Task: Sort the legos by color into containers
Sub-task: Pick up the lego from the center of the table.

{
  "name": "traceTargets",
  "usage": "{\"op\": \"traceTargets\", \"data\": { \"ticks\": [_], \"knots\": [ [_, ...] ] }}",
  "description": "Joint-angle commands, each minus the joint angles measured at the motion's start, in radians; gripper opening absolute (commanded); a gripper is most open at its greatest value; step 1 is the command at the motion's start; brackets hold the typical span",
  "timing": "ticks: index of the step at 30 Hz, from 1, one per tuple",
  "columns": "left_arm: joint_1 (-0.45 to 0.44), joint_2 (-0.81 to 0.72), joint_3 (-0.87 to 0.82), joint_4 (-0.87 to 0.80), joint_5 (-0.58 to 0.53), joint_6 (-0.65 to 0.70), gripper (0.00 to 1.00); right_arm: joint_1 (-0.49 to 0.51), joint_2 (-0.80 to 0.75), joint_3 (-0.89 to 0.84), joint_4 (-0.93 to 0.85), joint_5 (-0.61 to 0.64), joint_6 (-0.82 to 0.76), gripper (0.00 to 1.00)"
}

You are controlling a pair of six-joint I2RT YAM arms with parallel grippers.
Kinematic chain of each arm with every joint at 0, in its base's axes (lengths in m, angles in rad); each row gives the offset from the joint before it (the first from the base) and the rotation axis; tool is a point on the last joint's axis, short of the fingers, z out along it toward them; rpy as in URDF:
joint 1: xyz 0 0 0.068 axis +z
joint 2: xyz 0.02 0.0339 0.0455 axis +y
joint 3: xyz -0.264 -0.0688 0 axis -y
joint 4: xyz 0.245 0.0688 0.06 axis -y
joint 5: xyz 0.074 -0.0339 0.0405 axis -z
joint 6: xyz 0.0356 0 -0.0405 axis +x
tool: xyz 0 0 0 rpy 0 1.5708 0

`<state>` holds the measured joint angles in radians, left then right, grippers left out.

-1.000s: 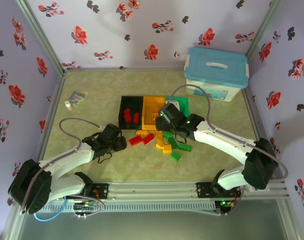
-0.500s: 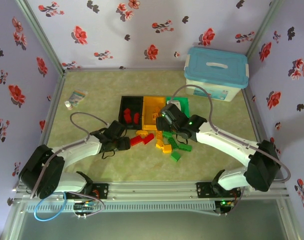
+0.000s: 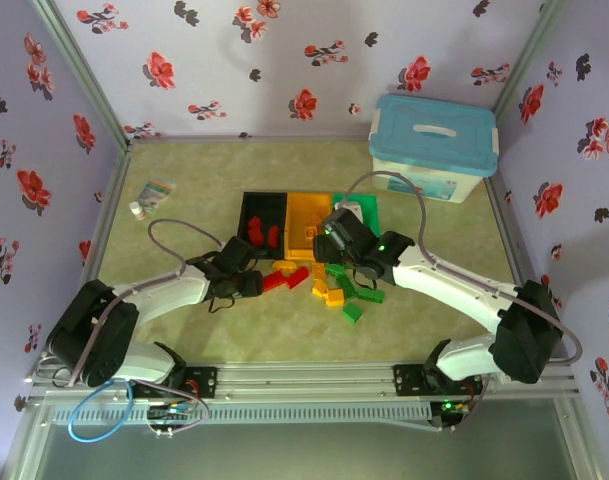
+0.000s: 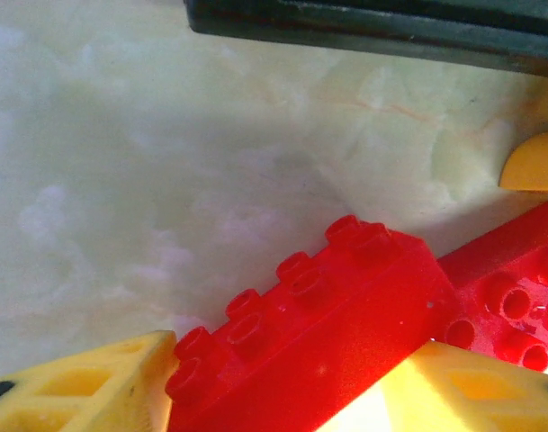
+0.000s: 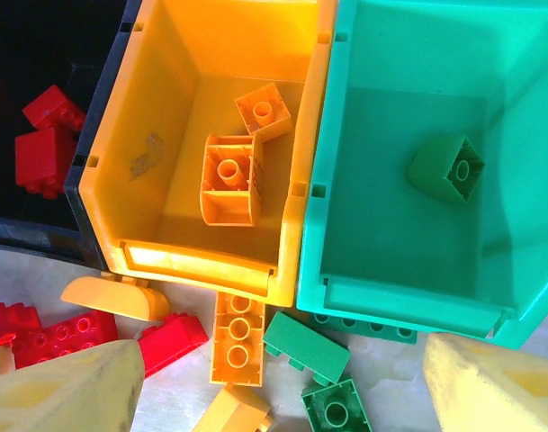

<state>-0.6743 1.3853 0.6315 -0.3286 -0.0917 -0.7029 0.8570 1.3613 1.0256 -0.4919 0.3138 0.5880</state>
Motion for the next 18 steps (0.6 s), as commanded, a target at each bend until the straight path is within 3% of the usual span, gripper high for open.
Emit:
{"op": "traceTargets", "data": {
  "ticks": [1,18],
  "knots": [
    [0.005,0.011,0.016,0.003,0.023,0.005,0.56,-0.007,-0.021,-0.019,0.013,0.014,0.024,0.81],
    [-0.008,-0.043,-0.010,-0.018,0.023,-0.006,0.34,-0.006,-0.031,-0.032,0.023,0.015,0.036,0.81]
  ]
}}
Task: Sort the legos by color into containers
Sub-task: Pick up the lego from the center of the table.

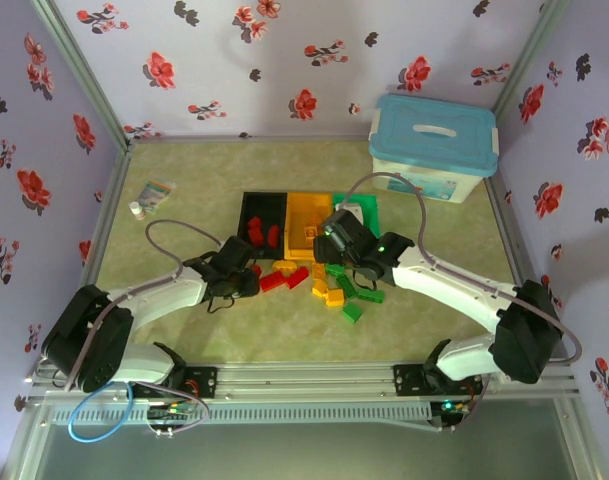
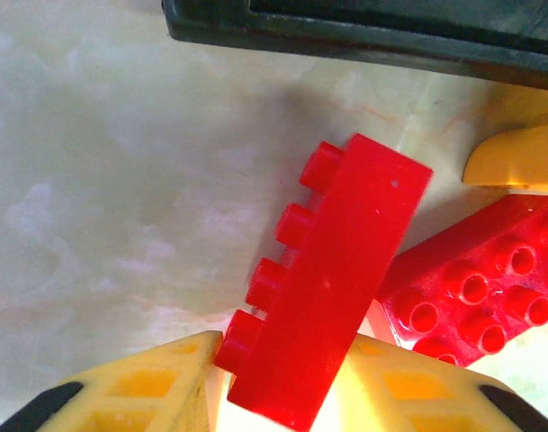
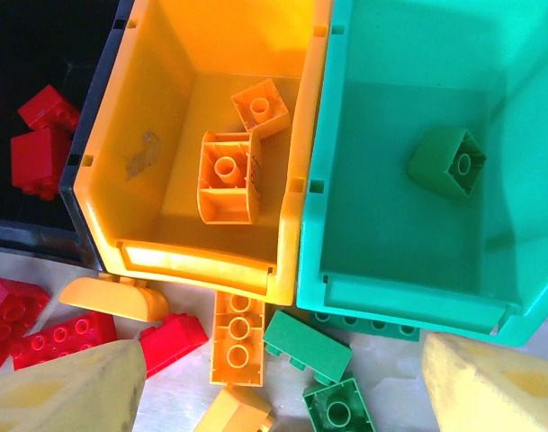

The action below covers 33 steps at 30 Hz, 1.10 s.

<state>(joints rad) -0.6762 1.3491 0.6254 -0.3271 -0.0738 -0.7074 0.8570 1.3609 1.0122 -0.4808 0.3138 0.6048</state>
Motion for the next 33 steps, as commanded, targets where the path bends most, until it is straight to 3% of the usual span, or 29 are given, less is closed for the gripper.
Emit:
{"op": "traceTargets", "data": {
  "ticks": [1,15,26,33],
  "knots": [
    [-0.007,-0.006,-0.001,-0.021,0.004,-0.001,0.33,-0.006,-0.031,-0.020,0.011,0.014,0.020,0.81],
    [-0.020,-0.032,0.044,-0.075,-0.019,0.018,0.18,-0.006,-0.045,-0.030,0.011,0.015,0.025,0.80],
    [-0.022,-0.140,0.103,-0.138,-0.044,0.036,0.17,-0.007,-0.076,-0.059,0.009,0.065,0.035,0.80],
    [-0.019,-0.094,0.176,-0.121,-0.062,0.060,0.17,-0.007,-0.091,-0.066,-0.001,0.068,0.037,0.79]
  ]
}}
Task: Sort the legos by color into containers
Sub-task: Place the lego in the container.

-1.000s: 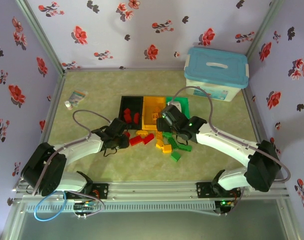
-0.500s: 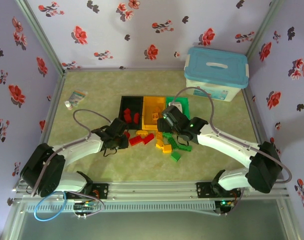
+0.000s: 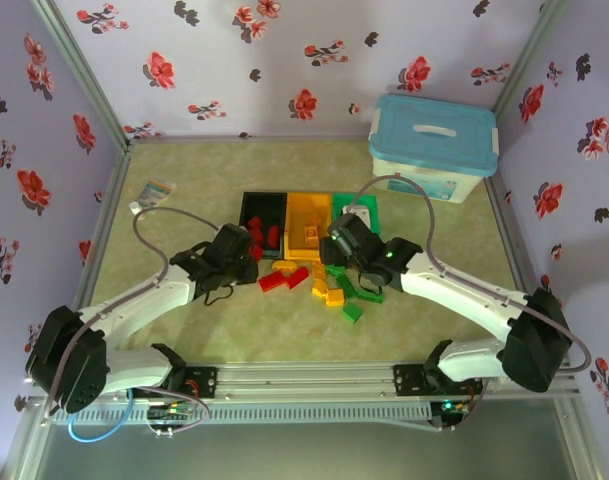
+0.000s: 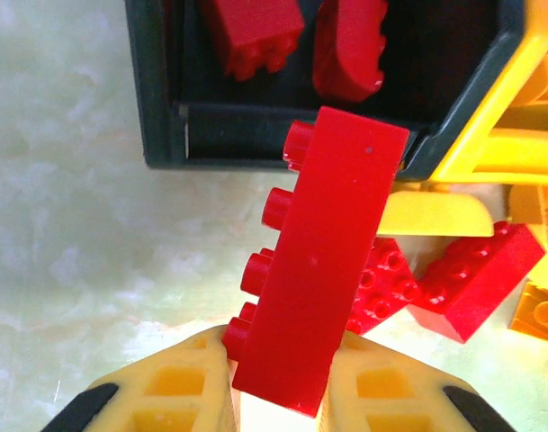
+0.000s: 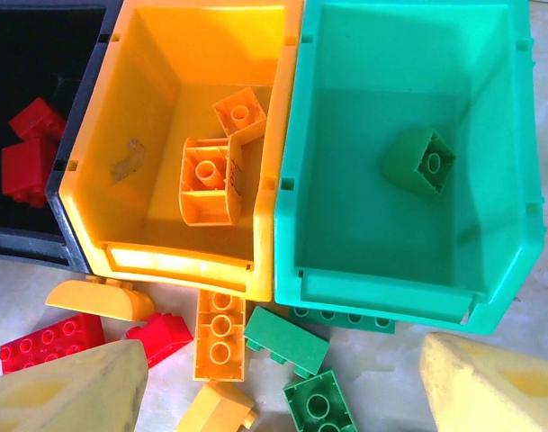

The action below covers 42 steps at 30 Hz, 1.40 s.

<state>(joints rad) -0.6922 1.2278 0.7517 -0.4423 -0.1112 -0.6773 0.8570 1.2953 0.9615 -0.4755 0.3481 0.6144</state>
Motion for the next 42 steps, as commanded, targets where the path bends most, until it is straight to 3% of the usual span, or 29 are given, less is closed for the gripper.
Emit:
{"op": "traceTargets", "data": {
  "ticks": [1,19,21,23,24,27,31,38,42],
  "knots": [
    [-0.003,0.038,0.057,0.006,-0.022,0.027,0.16,-0.007,-0.029,-0.017,-0.008,0.035,0.027,0.79],
    [0.069,0.344,0.303,0.053,0.011,0.103,0.18,-0.016,-0.056,-0.074,-0.009,0.015,0.023,0.79],
    [0.072,0.361,0.324,0.038,0.011,0.098,0.23,-0.018,-0.056,-0.077,-0.010,0.014,0.022,0.80],
    [0.072,0.369,0.345,0.013,0.011,0.093,0.42,-0.019,-0.053,-0.080,-0.010,0.013,0.022,0.81],
    [0.071,0.364,0.346,0.008,0.011,0.092,0.49,-0.019,-0.053,-0.082,-0.009,0.013,0.024,0.81],
    [0.069,0.324,0.321,0.023,0.011,0.089,0.55,-0.021,-0.047,-0.083,-0.009,0.011,0.023,0.82],
    [0.069,0.258,0.284,0.030,0.011,0.081,0.56,-0.020,-0.024,-0.077,0.002,-0.008,0.018,0.82],
    [0.068,0.138,0.162,0.061,0.011,0.059,0.58,0.005,0.112,-0.039,-0.016,-0.217,-0.054,0.82],
    [0.068,0.091,0.077,0.081,0.011,0.040,0.61,0.069,0.191,-0.009,-0.054,-0.206,-0.089,0.82]
  ]
}}
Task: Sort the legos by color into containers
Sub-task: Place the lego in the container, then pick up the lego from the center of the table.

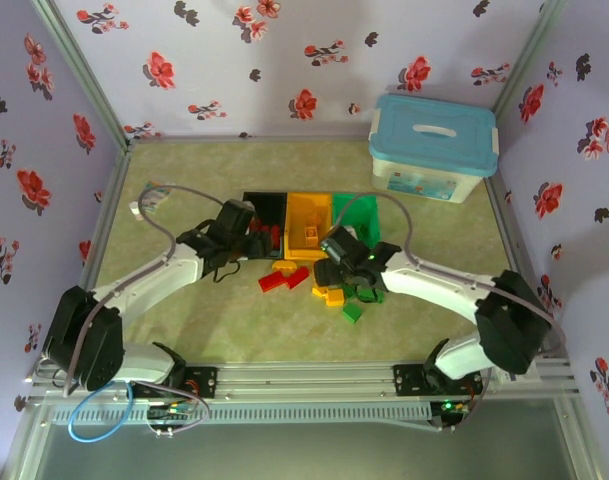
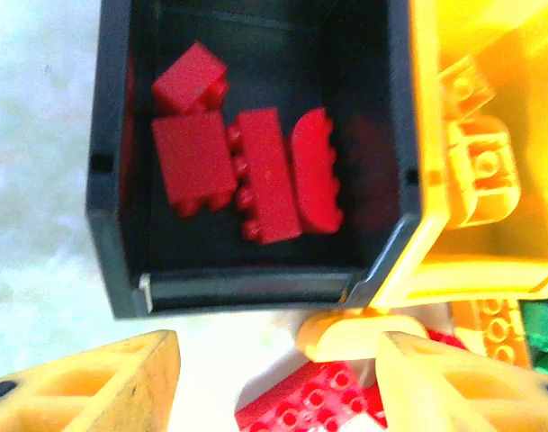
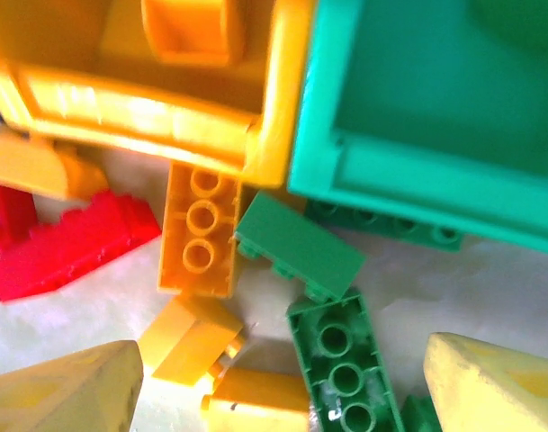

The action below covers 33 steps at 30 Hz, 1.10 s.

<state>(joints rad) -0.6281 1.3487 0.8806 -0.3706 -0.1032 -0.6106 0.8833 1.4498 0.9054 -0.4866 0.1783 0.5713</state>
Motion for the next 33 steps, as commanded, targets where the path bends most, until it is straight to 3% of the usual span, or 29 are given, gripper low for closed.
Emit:
{"op": "traceTargets", "data": {
  "ticks": [1,13,24,33],
  "knots": [
    [0.004,-0.038,-0.072,0.013,0.003,-0.033,0.61,0.055,0.054,0.055,-0.050,-0.034,-0.051,0.82],
    [0.002,-0.159,-0.212,0.028,-0.001,-0.076,0.62,0.121,0.272,0.184,-0.114,0.000,-0.082,0.77],
    [0.002,-0.172,-0.233,0.035,-0.001,-0.078,0.62,0.154,0.355,0.215,-0.137,0.011,-0.070,0.65],
    [0.003,-0.176,-0.231,0.030,-0.007,-0.073,0.62,0.170,0.341,0.237,-0.179,0.050,-0.067,0.39]
  ]
}}
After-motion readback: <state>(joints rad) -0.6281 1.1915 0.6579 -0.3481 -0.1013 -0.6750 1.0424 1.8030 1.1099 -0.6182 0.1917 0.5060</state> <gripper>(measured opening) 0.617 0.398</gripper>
